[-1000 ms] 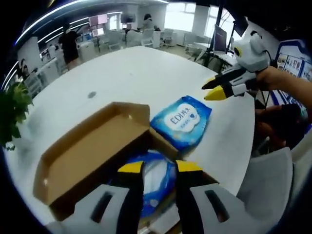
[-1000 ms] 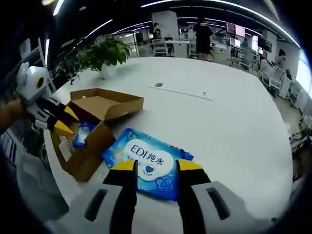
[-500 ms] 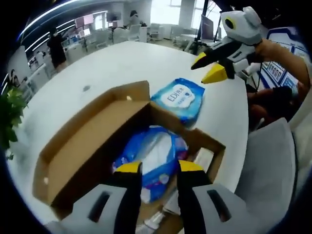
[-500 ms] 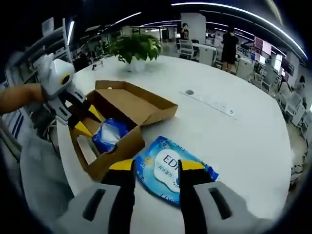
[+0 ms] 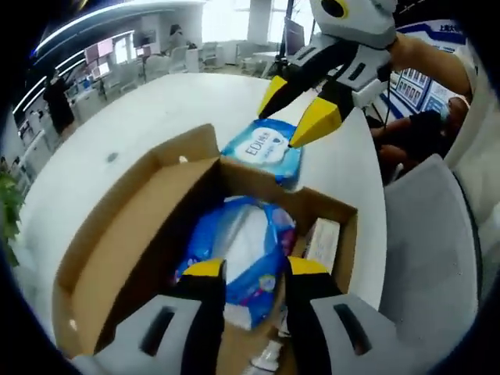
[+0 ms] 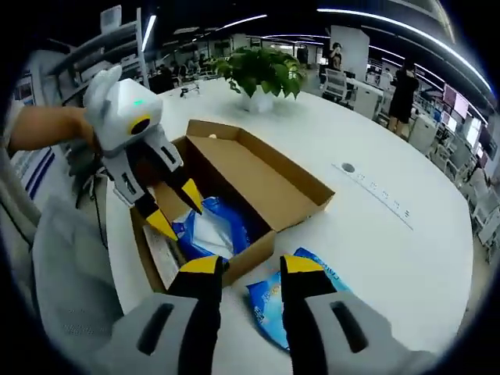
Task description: Operate the shoe box by opening the lid, removing the specified soft item, and placing it in the target area until the item is outside and the box remains undamaged.
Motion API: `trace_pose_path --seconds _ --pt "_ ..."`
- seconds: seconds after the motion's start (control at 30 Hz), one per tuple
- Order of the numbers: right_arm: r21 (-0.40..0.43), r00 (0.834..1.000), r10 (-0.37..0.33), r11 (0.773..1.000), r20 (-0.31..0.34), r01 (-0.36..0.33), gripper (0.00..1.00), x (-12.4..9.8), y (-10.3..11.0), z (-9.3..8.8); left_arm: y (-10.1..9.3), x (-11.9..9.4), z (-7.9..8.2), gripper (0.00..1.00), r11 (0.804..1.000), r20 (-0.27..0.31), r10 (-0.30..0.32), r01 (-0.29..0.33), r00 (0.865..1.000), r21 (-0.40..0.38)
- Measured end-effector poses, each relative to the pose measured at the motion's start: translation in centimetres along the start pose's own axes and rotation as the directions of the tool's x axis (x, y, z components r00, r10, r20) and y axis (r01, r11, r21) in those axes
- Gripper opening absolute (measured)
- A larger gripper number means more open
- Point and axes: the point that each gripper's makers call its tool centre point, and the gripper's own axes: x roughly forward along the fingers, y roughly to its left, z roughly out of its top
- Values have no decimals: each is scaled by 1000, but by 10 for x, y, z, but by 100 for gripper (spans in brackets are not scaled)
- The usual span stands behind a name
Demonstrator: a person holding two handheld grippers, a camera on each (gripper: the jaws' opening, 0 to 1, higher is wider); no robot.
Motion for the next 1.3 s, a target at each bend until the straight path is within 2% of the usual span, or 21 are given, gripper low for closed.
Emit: trace_pose_path --seconds 0.17,0.4,0.67,0.77,0.9,0.97,1.0,1.3 --pt "-35 999 29 999 -12 -30 26 18 10 6 -4 7 -1 25 998 -19 -50 51 999 42" --pt "-72 997 57 996 -47 -60 22 44 19 7 -2 12 -17 20 994 -87 -84 89 993 59" --pt "-125 993 60 990 -99 -72 17 73 24 2 2 7 -26 12 994 -103 -91 97 990 53" --pt "-163 990 36 985 -137 -58 14 81 20 -4 5 6 -28 9 995 -106 -80 86 991 50" --pt "-204 985 5 978 -174 -41 8 86 16 -10 7 4 -30 1 996 -115 -64 71 991 62" --pt "-237 984 -5 971 -179 -39 1 88 14 -12 8 3 -31 0 997 -114 -56 63 992 55" --pt "-221 982 -8 975 -188 -34 0 88 14 -13 8 3 -30 0 997 -110 -53 59 993 50" --pt "-189 985 7 981 -171 -40 0 85 18 -8 8 -8 -32 0 999 -93 -30 31 995 12"
